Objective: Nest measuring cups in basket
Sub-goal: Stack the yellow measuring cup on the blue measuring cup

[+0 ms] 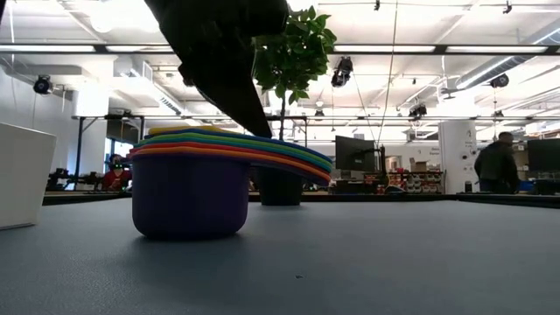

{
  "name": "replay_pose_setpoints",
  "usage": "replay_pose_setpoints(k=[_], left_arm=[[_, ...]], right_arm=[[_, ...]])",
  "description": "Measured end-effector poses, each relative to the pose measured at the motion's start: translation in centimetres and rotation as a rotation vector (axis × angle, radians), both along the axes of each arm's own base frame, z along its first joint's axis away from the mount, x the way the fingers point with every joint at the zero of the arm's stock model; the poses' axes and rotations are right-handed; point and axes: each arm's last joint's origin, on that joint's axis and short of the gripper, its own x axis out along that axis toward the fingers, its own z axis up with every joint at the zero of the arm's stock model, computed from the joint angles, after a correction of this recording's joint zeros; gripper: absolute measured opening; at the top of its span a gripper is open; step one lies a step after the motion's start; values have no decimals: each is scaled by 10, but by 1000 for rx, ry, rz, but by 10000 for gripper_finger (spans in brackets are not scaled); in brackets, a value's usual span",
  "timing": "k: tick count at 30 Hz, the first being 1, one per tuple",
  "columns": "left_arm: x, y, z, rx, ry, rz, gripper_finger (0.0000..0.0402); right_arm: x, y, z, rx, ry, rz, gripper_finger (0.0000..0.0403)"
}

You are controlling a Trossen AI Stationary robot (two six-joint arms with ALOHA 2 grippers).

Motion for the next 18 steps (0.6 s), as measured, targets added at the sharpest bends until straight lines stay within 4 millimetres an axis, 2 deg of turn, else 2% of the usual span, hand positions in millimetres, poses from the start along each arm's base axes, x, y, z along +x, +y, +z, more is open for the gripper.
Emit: replay_pose_setpoints(k=[5,11,18], left_arm=[[-1,4,-2,63,1,26,0],[-6,5,-10,62,25,33,0],[-4,3,-10,25,13,26,0]], right_arm=[[0,0,0,0,0,0,9],[0,0,0,0,0,0,9],[0,0,0,0,0,0,9]])
